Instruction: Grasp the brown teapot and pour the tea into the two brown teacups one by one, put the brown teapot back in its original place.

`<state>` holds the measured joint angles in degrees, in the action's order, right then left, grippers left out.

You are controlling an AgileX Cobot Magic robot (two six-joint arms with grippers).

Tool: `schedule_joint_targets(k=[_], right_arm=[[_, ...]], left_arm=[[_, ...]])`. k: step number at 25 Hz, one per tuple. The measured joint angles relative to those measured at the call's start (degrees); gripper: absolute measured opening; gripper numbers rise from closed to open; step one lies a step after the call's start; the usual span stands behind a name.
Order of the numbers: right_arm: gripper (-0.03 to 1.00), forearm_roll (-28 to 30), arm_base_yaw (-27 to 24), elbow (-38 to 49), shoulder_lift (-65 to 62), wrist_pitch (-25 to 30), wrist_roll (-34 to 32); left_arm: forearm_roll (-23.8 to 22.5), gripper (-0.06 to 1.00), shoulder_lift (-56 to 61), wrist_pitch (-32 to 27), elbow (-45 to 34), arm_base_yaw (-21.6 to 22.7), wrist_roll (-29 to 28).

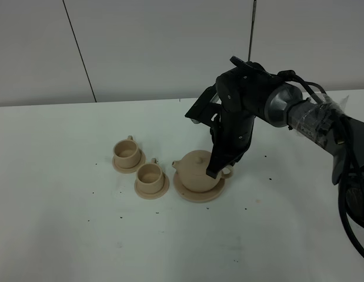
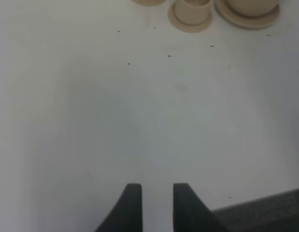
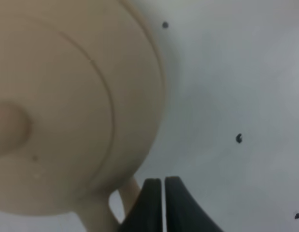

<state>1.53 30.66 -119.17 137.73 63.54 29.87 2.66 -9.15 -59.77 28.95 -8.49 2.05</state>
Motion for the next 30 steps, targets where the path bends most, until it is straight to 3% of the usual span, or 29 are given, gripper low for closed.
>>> schedule_joint_targets(k=[6, 13, 19, 25, 30], right_arm=[[0.0, 0.0, 0.0, 0.0, 0.0, 0.1, -0.9], [0.01, 0.0, 0.0, 0.0, -1.1, -3.5, -0.7], [0.13, 0.2, -0.1, 0.0, -6.2, -1.1, 5.9], [0.34, 1.9, -0.1, 0.0, -10.6, 5.8, 12.4], [0.38, -2.2, -0.1, 0.0, -11.5, 5.8, 21.6]], left_arm=[[0.0, 0.23, 0.0, 0.0, 0.0, 0.0, 0.0], [0.0, 0.23, 0.0, 0.0, 0.0, 0.0, 0.0], [0.0, 0.23, 0.0, 0.0, 0.0, 0.0, 0.0], [0.0, 0.23, 0.0, 0.0, 0.0, 0.0, 0.0], [0.0, 0.23, 0.0, 0.0, 0.0, 0.0, 0.0]])
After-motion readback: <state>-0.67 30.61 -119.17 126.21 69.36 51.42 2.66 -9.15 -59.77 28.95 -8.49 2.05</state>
